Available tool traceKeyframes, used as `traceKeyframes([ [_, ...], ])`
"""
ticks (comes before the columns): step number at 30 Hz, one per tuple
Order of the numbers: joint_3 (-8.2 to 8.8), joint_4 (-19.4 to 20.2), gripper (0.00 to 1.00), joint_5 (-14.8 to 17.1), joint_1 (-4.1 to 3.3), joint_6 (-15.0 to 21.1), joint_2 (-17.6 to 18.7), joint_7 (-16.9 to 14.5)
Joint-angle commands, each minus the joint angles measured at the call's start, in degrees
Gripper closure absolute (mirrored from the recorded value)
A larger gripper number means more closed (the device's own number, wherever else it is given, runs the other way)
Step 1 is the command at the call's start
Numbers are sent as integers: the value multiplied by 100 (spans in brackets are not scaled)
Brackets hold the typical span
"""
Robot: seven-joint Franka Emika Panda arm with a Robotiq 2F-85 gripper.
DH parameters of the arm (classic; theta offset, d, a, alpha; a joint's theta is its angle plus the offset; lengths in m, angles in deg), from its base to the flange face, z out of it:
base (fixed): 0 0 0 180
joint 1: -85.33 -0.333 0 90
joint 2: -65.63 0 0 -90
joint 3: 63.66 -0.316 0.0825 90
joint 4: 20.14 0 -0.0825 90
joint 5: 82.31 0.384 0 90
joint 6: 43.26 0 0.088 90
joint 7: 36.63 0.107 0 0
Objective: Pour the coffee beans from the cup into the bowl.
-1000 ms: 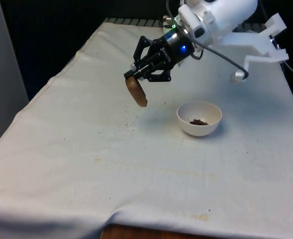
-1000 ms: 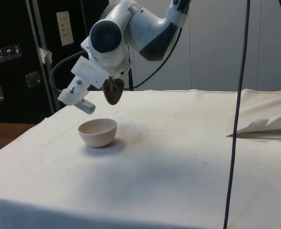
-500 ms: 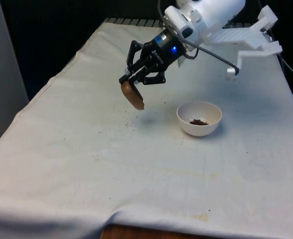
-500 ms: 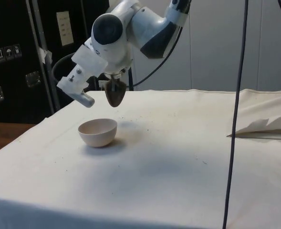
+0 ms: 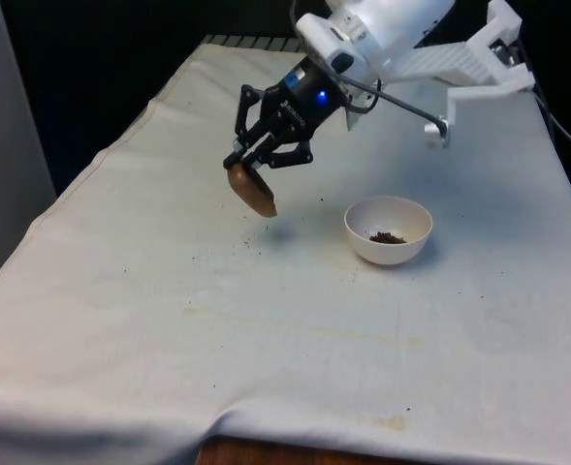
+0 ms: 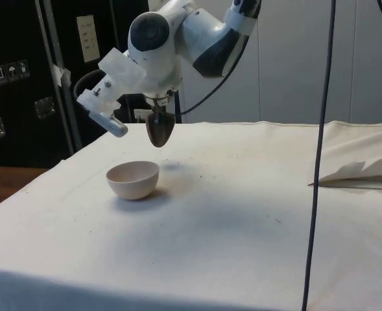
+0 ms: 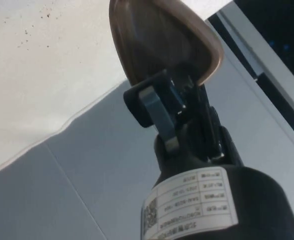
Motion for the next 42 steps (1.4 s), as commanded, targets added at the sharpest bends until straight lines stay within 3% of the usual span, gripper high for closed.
traceKeyframes([
  [1, 23, 17, 99, 109, 69, 183, 0, -109],
  [4, 103, 17, 99, 201, 63, 309, 6, -172],
  [5, 115, 0, 99, 126, 0, 189, 6, -92],
  [6, 132, 17, 99, 218, 69, 355, 11, -189],
  [12, 321, 23, 99, 350, 74, 670, 40, -275],
  [13, 344, 6, 99, 264, 6, 567, 34, -178],
  [14, 350, 23, 99, 378, 74, 722, 46, -298],
  [21, 556, 17, 99, 602, 86, 1066, 92, -464],
  [22, 619, 6, 99, 567, 17, 1014, 86, -407],
  [23, 607, 17, 99, 665, 86, 1146, 103, -516],
  [29, 756, 23, 99, 842, 103, 1409, 160, -653],
  [30, 802, 6, 99, 779, 23, 1318, 143, -567],
  [31, 802, 23, 99, 922, 103, 1490, 178, -716],
  [37, 957, 29, 99, 1203, 115, 1759, 235, -940],
  [38, 991, 6, 99, 1112, 40, 1650, 212, -837],
  [39, 974, 29, 99, 1249, 126, 1793, 241, -980],
  [42, 1026, 40, 99, 1415, 132, 1885, 258, -1123],
])
